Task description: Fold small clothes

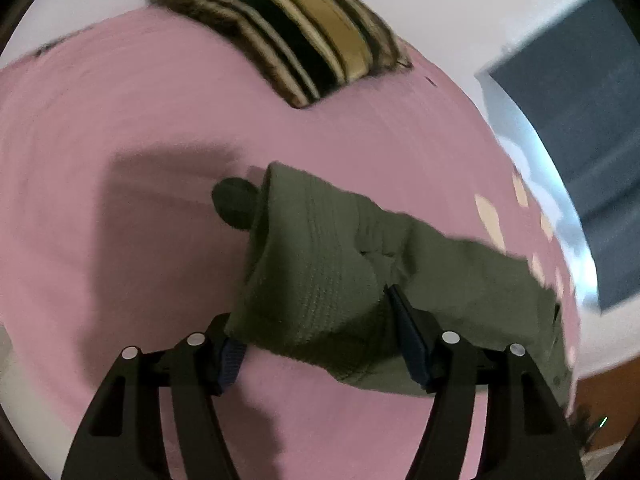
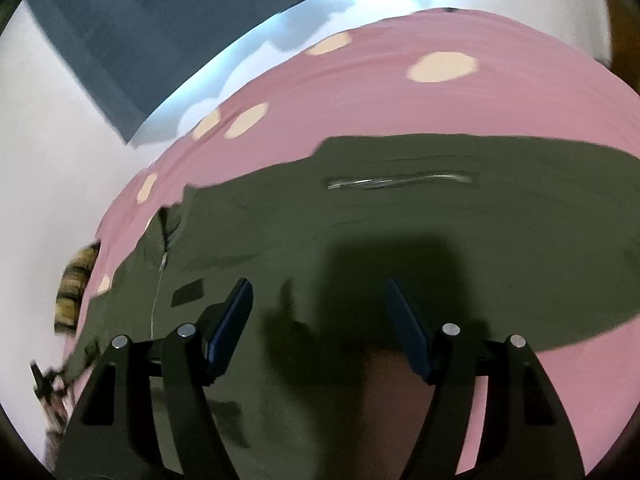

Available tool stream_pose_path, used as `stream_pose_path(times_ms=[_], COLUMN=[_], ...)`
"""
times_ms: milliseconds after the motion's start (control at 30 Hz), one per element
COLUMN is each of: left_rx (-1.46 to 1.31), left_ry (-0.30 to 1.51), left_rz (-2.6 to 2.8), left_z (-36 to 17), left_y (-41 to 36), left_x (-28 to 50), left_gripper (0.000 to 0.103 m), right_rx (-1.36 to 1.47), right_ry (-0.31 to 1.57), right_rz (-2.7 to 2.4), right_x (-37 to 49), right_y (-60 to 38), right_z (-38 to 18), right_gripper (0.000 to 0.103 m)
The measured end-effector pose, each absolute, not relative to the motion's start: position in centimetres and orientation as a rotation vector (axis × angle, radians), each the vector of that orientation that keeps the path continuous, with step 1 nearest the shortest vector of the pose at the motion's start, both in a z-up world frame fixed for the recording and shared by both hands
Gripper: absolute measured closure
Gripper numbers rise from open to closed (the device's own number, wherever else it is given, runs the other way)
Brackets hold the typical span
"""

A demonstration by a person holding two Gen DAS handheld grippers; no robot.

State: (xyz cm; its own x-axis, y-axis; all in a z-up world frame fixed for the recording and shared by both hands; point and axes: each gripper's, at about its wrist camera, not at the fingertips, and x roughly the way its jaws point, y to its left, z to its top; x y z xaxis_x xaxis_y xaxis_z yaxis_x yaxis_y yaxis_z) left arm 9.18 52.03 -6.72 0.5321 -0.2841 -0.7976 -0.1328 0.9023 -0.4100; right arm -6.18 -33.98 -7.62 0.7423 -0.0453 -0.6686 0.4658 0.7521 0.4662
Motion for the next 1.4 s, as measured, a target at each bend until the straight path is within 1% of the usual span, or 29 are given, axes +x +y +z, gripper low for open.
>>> stream_pose_path(times_ms=[67,133,300,400,533,667,833,967,1200,1400], left_rx=[-0.31,-0.237,-0.262,-0.364,-0.467,-0.494,-0.441,-0.4,-0.323,-0.261], left_ry=[1.002,0.98,0.954,0.966,0.918,0.863,0.808,0.801,0.828,0.87], left_rz=[-0.077,-0.047,0.031,0.018,0.146,0.15,0.021,-0.091,-0.233,-0.284], left_z=[-6.4,-6.2,-5.5,-5.2,-4.7,-3.6,-1.8,-0.8,-1.8,-3.3], left_y=[51.1,50.9,51.9,54.7,58.7,58.0,51.2,45.0,33.8,28.1], left_x=[8.2,7.7,7.7,7.1,5.0,3.7,4.5,6.7,9.0,9.1], left_gripper=[0.031,0.026,0.026,0.026,0.026,0.026,0.026,0.026,0.026,0.026], right_rx=[0.72,0.757,0.814,0.829,0.822,0.885,0.967,1.028,1.183,1.361], right_ry=[0.66,0.639,0.601,0.59,0.582,0.55,0.481,0.427,0.297,0.196], right_rz=[-0.35,-0.404,-0.483,-0.517,-0.526,-0.533,-0.565,-0.589,-0.689,-0.783], right_x=[-8.1,-9.8,-13.2,-14.2,-14.4,-15.1,-17.4,-19.9,-25.8,-29.5], right_y=[-35.9,-37.4,-39.5,-40.1,-40.3,-41.1,-42.7,-44.0,-47.3,-49.1], right_z=[-7.8,-8.1,-8.7,-8.9,-8.9,-9.3,-9.3,-9.4,-10.7,-13.9], right_gripper=[0.034,0.034,0.034,0.034,0.034,0.034,0.034,0.034,0.034,0.034])
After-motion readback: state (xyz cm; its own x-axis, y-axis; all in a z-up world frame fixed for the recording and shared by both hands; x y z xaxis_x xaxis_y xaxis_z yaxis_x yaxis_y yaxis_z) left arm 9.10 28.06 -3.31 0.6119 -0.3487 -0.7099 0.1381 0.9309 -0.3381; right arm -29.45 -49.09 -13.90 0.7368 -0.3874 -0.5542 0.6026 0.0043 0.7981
